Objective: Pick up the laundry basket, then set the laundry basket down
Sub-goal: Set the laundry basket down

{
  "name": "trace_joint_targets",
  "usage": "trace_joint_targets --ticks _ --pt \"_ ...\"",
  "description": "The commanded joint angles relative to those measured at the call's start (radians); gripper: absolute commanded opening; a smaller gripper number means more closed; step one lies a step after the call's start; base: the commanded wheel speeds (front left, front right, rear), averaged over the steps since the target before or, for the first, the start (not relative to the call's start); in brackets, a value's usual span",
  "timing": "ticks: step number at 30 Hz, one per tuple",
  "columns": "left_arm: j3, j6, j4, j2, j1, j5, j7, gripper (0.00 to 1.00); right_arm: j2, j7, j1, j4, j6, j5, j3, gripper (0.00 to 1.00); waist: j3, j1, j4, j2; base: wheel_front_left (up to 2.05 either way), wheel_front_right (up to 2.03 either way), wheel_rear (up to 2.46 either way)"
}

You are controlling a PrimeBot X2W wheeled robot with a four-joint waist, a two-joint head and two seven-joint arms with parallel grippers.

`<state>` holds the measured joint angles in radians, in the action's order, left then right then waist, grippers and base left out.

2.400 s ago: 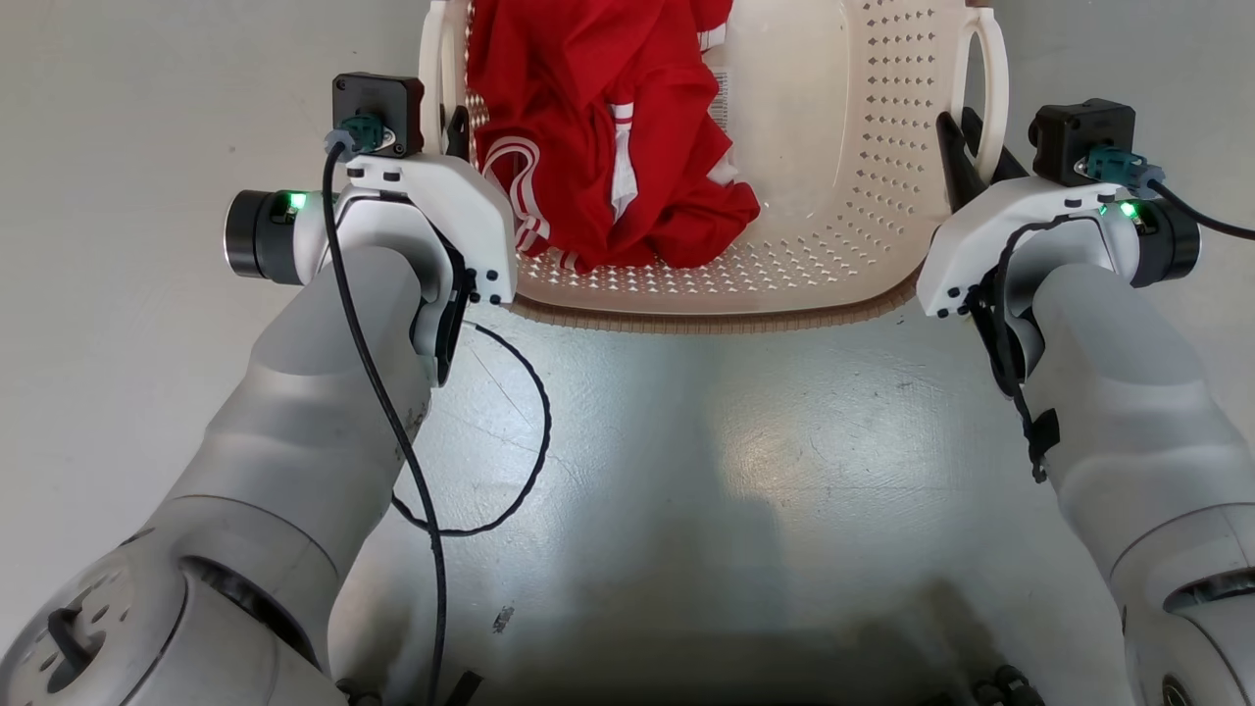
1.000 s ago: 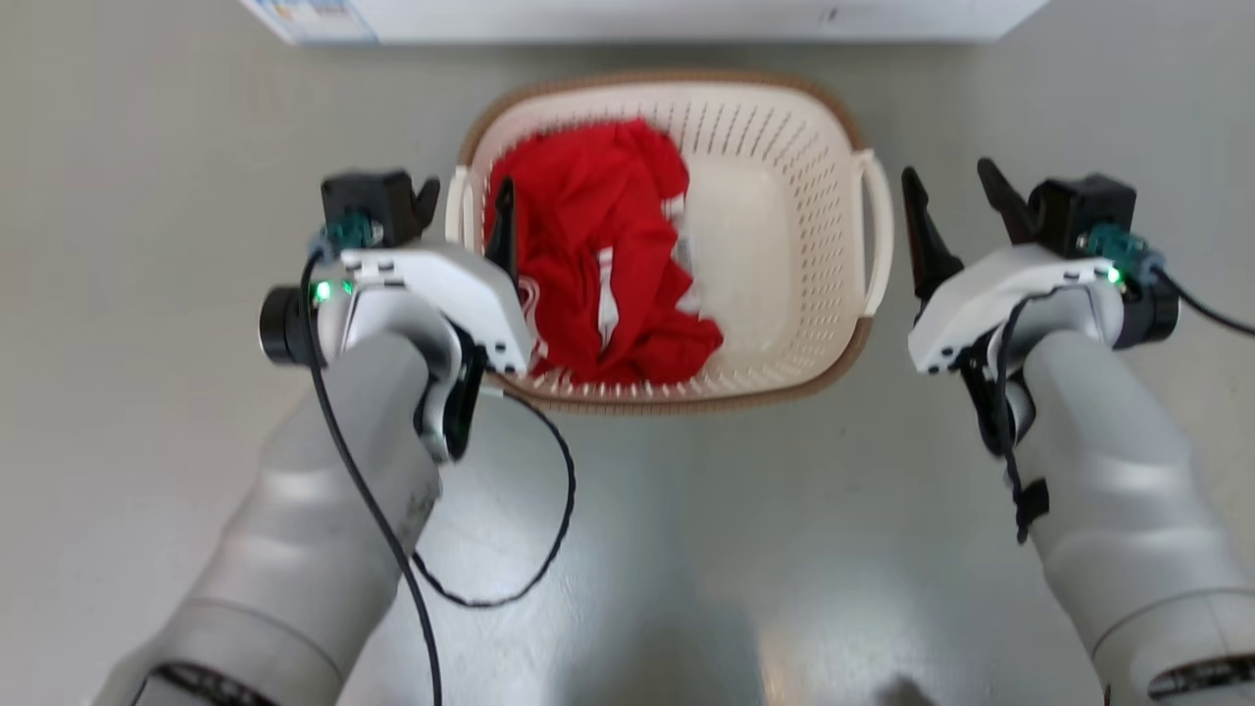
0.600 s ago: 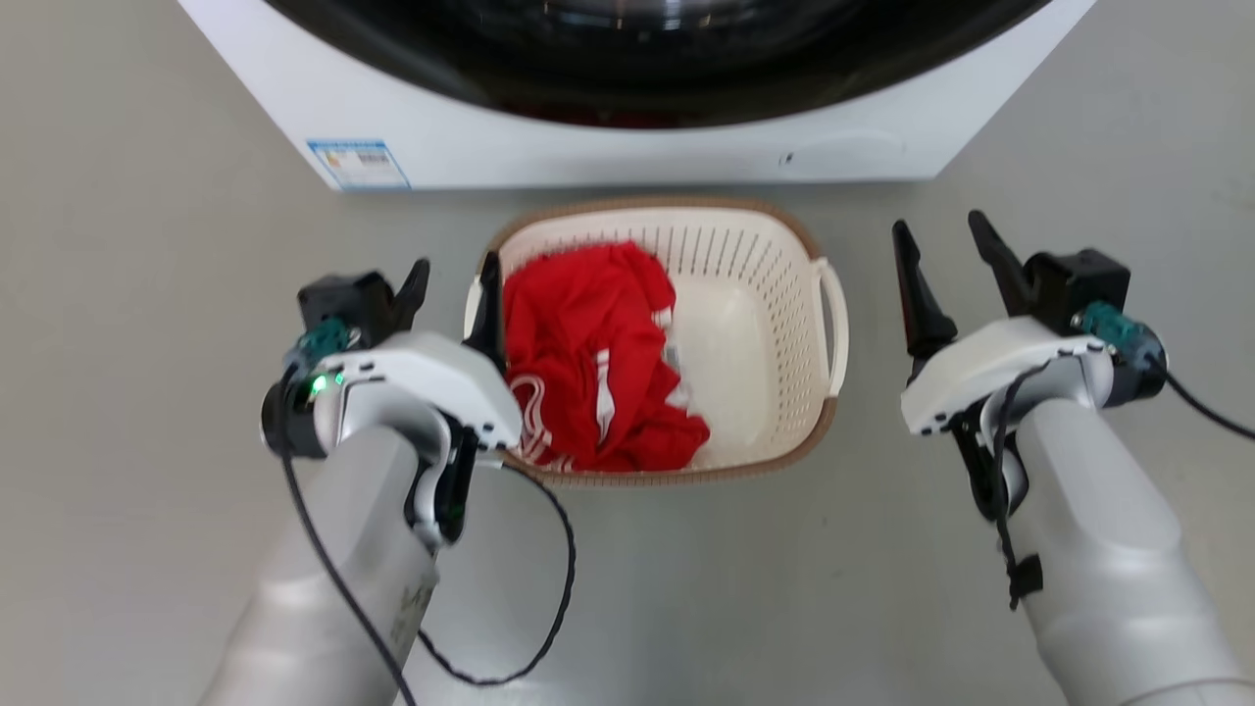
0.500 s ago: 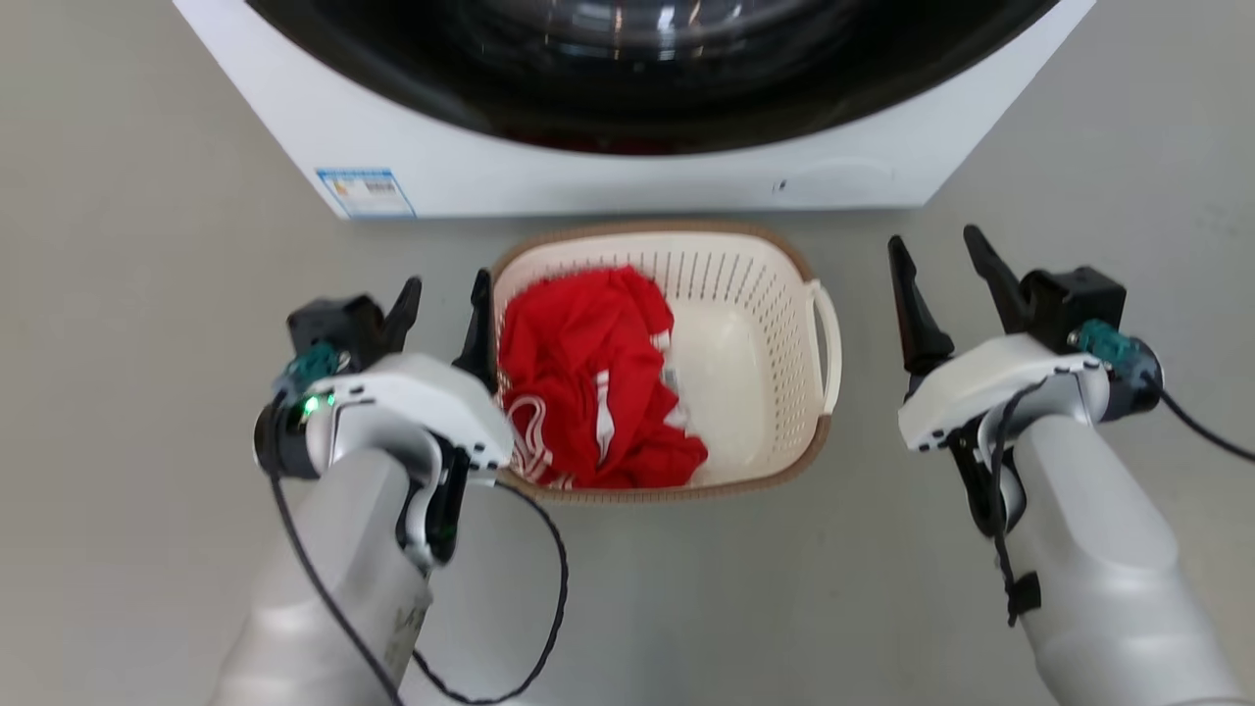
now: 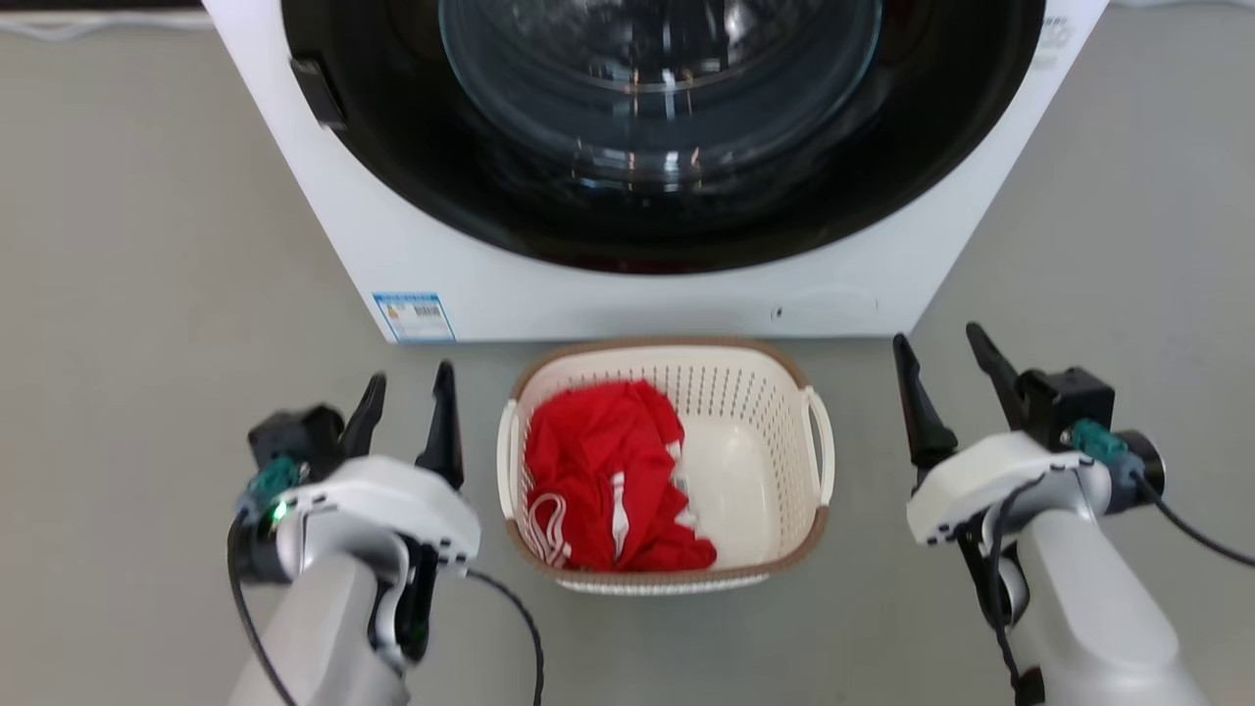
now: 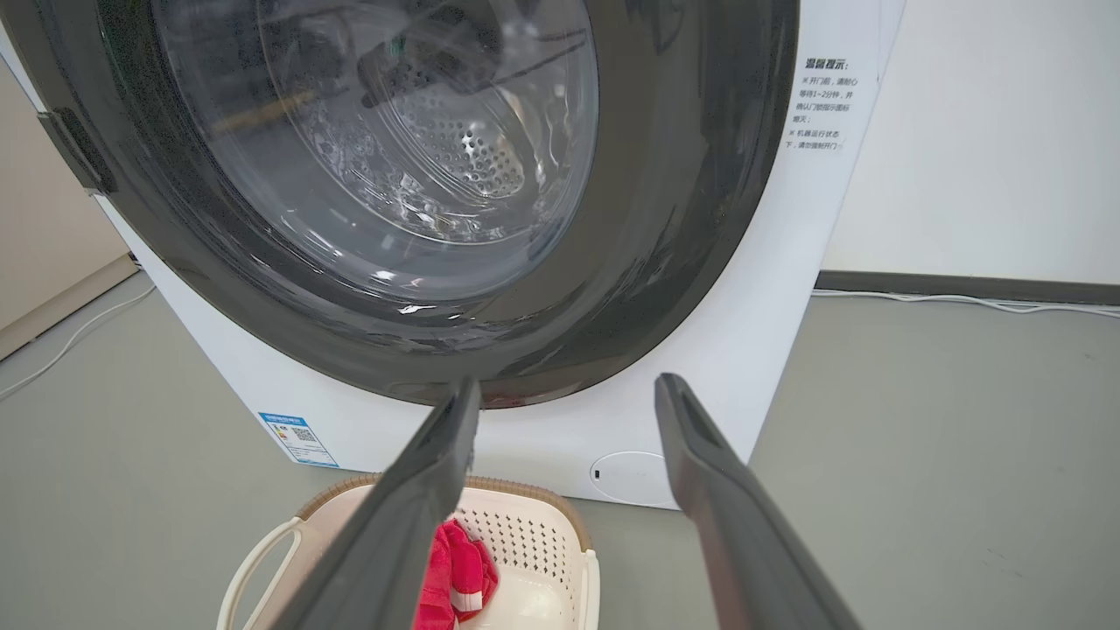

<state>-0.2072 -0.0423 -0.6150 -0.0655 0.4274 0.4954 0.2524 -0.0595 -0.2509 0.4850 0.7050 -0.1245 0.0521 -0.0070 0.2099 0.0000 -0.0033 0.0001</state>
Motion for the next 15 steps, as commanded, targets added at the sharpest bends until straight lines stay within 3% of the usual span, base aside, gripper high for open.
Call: trace_joint_targets --ticks 1,15 --pt "0.040 0.010 0.031 -0.017 -0.020 -0.013 0.009 1.00 0.009 -0.011 -0.020 -0.033 -0.006 -0.010 0.019 1.00 -0.040 0.0000 0.006 -0.0001 0.00 0.00 0.00" --pt "0.118 0.006 0.108 -0.014 -0.191 -0.058 0.009 1.00 0.009 -0.011 -0.203 -0.124 -0.006 -0.019 0.028 1.00 -0.182 0.0000 0.010 -0.0001 0.00 0.00 0.00"
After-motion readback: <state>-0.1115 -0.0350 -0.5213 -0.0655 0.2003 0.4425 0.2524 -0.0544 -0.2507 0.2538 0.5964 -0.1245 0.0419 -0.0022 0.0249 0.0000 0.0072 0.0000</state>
